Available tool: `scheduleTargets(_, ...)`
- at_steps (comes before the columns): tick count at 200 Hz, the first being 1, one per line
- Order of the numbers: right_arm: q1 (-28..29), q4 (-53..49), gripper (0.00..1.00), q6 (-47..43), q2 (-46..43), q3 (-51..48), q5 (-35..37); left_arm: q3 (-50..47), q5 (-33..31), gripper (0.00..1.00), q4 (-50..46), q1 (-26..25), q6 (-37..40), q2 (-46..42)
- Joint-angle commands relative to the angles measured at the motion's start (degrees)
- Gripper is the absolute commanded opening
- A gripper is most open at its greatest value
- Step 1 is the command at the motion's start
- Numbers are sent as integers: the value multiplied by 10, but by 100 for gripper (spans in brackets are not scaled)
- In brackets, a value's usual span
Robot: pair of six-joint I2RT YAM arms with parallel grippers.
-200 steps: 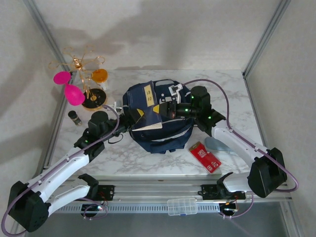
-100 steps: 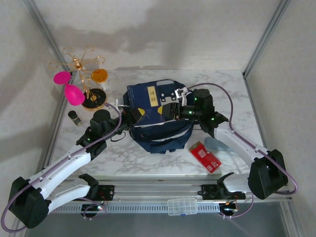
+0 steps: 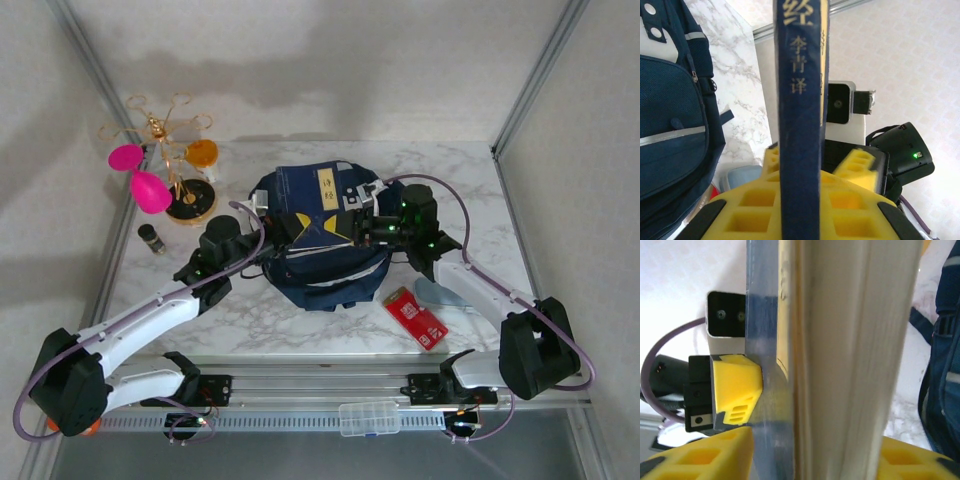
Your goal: Pack books, pencil case, and school supplies into a backpack
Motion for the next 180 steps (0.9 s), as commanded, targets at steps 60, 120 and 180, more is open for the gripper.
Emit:
scheduleTargets(60,-32,-73,0,-47,-38,13,5,49,-39,12,-94,-18,75,13)
scheduleTargets(120,-146,-311,0,-151,-120,42,176,115,-146,67,-333,-86,273,47)
scheduleTargets(180,-277,-347,0,-163,-181,-15,223,222,-206,78,-431,-192,450,243)
